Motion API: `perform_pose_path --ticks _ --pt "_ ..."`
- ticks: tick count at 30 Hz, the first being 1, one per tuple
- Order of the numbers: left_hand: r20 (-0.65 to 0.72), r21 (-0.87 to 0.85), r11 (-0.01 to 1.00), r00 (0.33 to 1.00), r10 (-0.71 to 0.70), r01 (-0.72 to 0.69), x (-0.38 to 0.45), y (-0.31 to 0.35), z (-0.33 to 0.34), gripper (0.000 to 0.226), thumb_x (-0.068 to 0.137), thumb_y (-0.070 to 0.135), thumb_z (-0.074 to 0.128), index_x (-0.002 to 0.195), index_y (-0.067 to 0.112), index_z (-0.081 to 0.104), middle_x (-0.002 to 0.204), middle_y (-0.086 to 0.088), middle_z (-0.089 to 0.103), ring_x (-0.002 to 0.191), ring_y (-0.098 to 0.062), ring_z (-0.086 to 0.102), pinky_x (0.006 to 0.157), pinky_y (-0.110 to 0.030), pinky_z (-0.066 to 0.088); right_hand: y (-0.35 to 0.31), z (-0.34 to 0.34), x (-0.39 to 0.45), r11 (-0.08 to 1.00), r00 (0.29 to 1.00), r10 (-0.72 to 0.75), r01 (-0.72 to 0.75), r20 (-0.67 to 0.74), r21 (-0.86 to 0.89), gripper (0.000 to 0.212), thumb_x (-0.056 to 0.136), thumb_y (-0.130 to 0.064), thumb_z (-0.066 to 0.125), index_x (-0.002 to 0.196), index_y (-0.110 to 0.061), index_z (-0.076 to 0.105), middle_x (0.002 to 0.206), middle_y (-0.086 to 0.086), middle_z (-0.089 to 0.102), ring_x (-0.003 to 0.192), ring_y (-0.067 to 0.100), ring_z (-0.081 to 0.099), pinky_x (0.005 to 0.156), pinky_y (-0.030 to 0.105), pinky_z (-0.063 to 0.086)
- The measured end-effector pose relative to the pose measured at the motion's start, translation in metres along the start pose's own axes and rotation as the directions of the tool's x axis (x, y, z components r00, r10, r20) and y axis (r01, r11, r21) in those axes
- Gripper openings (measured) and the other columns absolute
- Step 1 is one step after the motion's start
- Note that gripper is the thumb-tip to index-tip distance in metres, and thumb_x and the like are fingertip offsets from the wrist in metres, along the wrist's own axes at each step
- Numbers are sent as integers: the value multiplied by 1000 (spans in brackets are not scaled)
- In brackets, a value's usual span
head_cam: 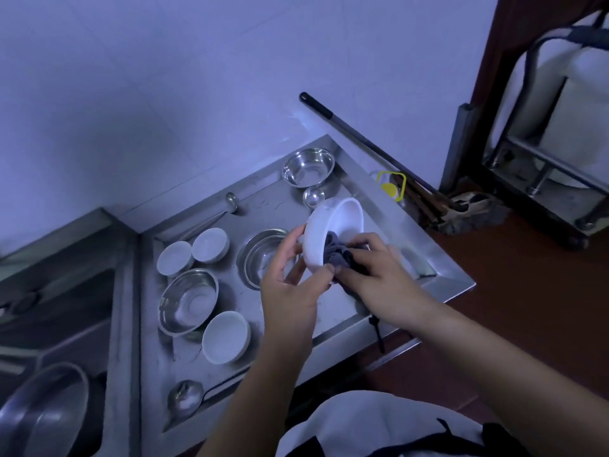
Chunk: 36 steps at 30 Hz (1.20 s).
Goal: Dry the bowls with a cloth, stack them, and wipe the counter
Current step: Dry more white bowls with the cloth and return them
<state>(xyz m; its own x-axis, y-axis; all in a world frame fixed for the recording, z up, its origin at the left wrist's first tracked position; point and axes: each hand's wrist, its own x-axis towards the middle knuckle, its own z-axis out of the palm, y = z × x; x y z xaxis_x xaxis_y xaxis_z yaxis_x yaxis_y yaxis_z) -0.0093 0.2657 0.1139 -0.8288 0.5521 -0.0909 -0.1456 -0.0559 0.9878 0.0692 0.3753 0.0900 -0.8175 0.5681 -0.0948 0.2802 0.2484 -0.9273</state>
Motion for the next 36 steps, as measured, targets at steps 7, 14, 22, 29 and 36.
perform_pose_path --ticks 7,14,22,29,36 --pt "21 70 997 999 34 -35 0 11 -9 56 84 -7 73 128 29 67 123 -7 71 117 -25 67 93 -44 58 -15 -28 5 746 920 134 -338 368 574 23 99 -21 57 114 -11 71 108 8 75 98 18 70 82 33 56" --pt "-140 -44 999 990 -28 22 2 5 -15 58 83 1 77 130 31 65 128 -4 65 118 -27 65 79 -40 62 5 -60 -4 716 963 180 -270 203 644 27 101 -33 53 122 -25 67 117 7 74 98 23 67 77 48 53" --pt "-34 -220 956 978 -207 195 4 0 12 57 91 -1 66 143 20 54 133 -13 63 120 -37 65 92 -58 57 -6 -120 -3 441 994 60 -108 91 891 45 105 -41 39 143 -19 50 137 13 63 120 33 65 88 59 56" --pt "117 -398 842 930 -348 365 8 -5 24 53 91 0 65 141 12 52 135 -17 64 111 -43 69 85 -55 59 2 -117 3 777 968 -121 230 -220 585 25 100 -24 56 123 -19 66 120 5 70 112 21 65 97 50 54" --pt "98 -263 919 956 -278 294 7 -14 20 56 93 -7 59 143 16 50 131 -29 59 121 -45 62 86 -56 59 21 -74 -13 819 928 -342 372 149 -437 54 81 -42 59 134 -34 63 148 -6 36 133 17 32 111 33 30"
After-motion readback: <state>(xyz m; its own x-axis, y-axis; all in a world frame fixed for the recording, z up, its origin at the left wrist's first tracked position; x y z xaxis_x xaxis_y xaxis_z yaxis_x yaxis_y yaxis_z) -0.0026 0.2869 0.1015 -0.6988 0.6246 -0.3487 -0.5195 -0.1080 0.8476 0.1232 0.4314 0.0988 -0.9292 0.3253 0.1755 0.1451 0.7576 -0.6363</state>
